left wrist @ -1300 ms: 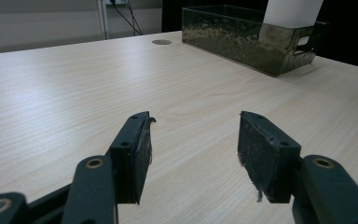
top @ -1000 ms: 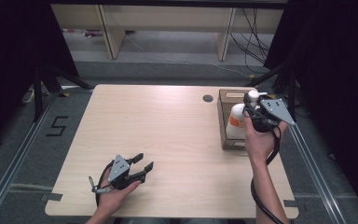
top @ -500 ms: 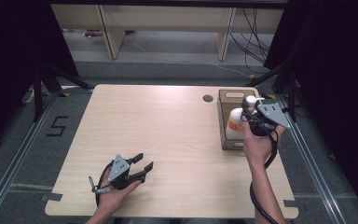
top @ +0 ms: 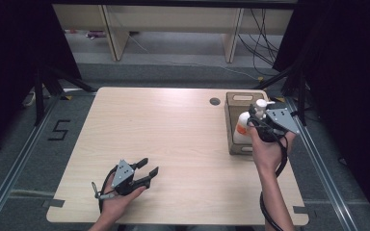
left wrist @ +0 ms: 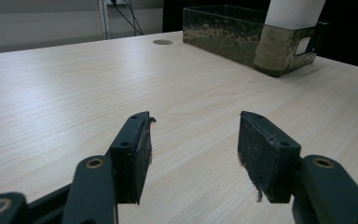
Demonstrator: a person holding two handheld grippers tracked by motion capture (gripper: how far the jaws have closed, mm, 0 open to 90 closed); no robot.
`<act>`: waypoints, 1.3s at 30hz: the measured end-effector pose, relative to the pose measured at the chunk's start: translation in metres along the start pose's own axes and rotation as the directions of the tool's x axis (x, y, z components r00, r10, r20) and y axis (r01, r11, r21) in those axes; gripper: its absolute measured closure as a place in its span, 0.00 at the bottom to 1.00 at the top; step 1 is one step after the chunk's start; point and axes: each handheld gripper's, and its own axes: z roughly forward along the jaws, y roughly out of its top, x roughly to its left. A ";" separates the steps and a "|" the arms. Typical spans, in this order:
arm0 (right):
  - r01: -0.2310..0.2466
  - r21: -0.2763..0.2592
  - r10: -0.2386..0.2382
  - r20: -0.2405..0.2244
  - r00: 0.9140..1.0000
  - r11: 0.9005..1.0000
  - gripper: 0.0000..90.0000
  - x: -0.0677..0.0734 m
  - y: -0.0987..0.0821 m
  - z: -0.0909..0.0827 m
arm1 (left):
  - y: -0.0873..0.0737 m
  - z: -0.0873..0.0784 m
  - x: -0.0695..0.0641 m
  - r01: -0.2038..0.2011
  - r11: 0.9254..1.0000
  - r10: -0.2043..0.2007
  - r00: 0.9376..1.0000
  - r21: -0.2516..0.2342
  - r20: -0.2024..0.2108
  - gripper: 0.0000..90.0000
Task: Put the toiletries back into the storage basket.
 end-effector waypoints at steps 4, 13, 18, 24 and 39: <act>-0.005 0.010 0.005 -0.007 1.000 1.000 0.42 0.002 -0.002 -0.002 | 0.000 0.000 0.000 -0.005 1.000 0.005 1.000 0.002 -0.002 0.49; 0.005 0.031 -0.004 -0.012 1.000 1.000 0.37 0.002 -0.003 -0.012 | 0.000 0.000 0.000 -0.005 1.000 0.005 1.000 0.004 -0.001 0.49; 0.007 0.039 -0.007 -0.017 1.000 0.999 0.37 0.002 -0.009 -0.020 | -0.001 0.001 0.000 -0.002 1.000 0.002 1.000 -0.009 0.005 0.49; -0.021 0.065 0.022 -0.026 0.999 0.998 0.37 0.006 -0.013 -0.028 | -0.001 0.000 -0.001 -0.002 1.000 0.002 1.000 -0.010 0.002 0.49; -0.049 0.073 0.051 -0.026 0.998 0.996 0.38 0.001 -0.028 -0.048 | -0.001 0.000 -0.003 -0.013 1.000 0.013 1.000 -0.008 0.000 0.49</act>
